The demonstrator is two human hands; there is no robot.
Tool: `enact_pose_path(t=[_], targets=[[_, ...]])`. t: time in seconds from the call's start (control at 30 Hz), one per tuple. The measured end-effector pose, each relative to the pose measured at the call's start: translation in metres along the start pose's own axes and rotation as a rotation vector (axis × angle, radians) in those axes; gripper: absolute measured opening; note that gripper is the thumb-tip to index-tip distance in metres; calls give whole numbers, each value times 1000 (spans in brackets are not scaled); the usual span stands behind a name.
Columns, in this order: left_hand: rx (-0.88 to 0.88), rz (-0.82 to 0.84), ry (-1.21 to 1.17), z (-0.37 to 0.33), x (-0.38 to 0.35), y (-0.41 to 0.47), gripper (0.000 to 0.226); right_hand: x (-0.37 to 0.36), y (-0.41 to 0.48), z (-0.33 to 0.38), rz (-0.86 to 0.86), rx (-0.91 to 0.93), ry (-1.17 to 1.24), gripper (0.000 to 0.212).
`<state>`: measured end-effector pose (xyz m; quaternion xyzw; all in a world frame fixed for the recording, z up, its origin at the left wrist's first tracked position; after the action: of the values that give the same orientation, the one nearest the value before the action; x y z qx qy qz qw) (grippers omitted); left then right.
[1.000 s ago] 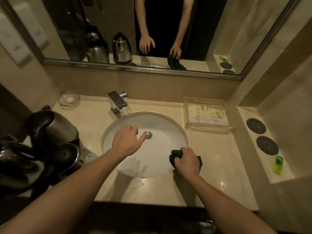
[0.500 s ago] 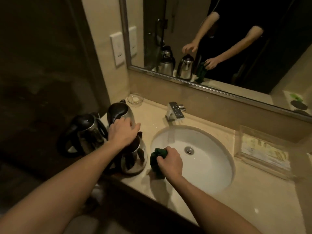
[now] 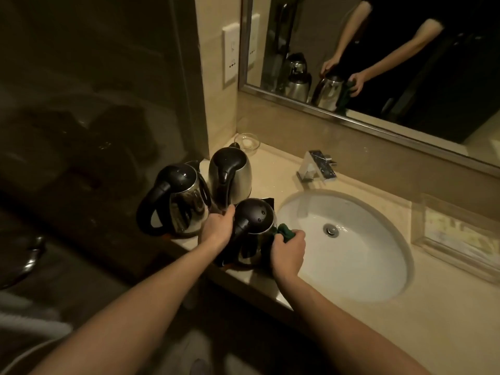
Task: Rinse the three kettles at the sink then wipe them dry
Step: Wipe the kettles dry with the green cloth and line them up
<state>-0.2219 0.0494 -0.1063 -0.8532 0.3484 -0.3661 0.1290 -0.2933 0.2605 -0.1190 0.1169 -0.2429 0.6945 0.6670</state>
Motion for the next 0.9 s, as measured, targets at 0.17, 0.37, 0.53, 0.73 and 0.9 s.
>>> enact_pose_path(t=[0.17,0.37,0.53,0.73,0.9], targets=[[81,24,-225,16,-8,-1,59,-8,-7,-10,-62,-94,114,17],[119,146,-348,44,-20,-9,63,-20,-22,-24,-92,-157,165,31],[90,113,-238,41,-22,-5,70,-35,-32,-24,-56,-234,258,38],[93,188,-244,38,-35,-10,83,-36,-32,0,-58,-189,337,52],[74,168,-272,35,-41,-11,86,-27,-36,15,-102,-95,320,52]])
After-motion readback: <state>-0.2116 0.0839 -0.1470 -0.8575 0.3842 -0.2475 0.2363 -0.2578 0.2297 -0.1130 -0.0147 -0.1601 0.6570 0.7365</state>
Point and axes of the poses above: each hand's wrist, its own y-axis towards the middle knuckle, its own x-axis out of the back of the hand, z = x × y, the point moved 8 cm from there along y, towards the middle knuckle, and after that the axes turned 6 degrees about x, right-handed, at the moved point
